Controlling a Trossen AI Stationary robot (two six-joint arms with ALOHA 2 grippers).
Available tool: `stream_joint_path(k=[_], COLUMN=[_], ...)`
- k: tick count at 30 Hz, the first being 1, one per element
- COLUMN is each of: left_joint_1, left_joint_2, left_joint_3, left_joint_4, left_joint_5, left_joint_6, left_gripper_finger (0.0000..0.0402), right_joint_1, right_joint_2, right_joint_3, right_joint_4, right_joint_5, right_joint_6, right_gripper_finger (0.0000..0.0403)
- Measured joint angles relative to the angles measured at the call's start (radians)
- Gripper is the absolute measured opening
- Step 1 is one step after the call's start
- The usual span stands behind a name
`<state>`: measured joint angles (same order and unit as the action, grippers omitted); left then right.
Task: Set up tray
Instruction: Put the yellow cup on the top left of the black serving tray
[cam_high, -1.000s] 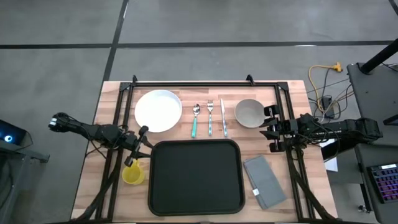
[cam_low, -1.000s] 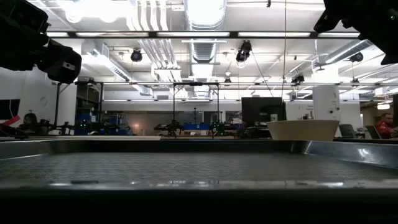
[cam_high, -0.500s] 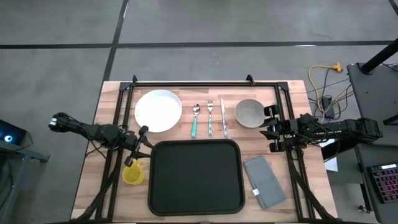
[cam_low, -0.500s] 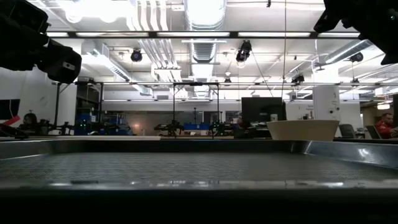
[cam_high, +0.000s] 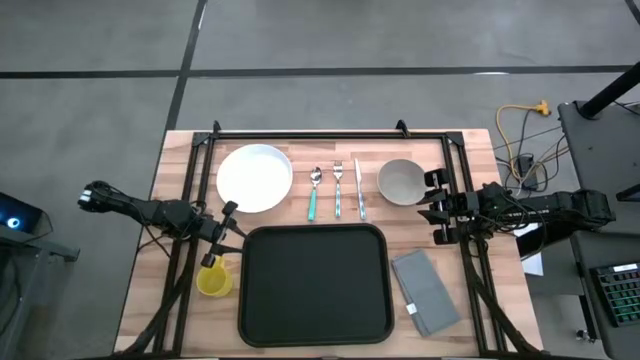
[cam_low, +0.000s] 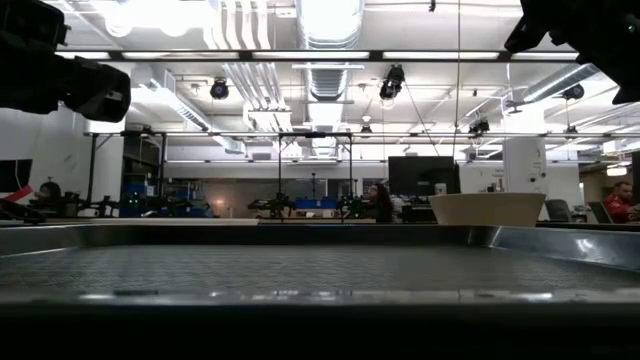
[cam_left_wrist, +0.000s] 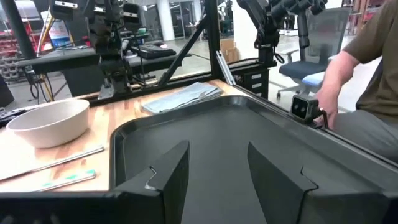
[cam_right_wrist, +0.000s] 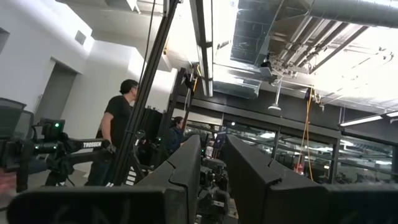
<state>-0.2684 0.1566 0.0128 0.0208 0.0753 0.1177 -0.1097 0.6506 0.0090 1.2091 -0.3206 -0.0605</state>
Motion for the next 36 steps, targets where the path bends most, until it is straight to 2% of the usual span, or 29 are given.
stream_joint_path(k=[15,22,31,36], left_joint_1=[0.000,0.000,-0.001,-0.001], left_joint_2=[0.001,0.000,0.000,0.001], left_joint_3=[-0.002,-0.002,-0.002,-0.002], left_joint_4=[0.028,0.174,0.266,0.285], left_joint_5=[0.002,0.001,0.001,0.001], left_joint_6=[0.000,-0.006,-0.011,-0.179], left_gripper_finger=[0.0150,0.0150,0.0150,0.0150], right_joint_1=[0.000,0.000,0.000,0.000], right_joint_2=[0.000,0.000,0.000,0.000], right_joint_3=[0.000,0.000,0.000,0.000], right_joint_4=[0.000,0.000,0.000,0.000], right_joint_5=[0.000,0.000,0.000,0.000], right_joint_6=[-0.001,0.000,0.000,-0.001], right_gripper_finger=[0.0068,0.0068,0.0068,0.0068])
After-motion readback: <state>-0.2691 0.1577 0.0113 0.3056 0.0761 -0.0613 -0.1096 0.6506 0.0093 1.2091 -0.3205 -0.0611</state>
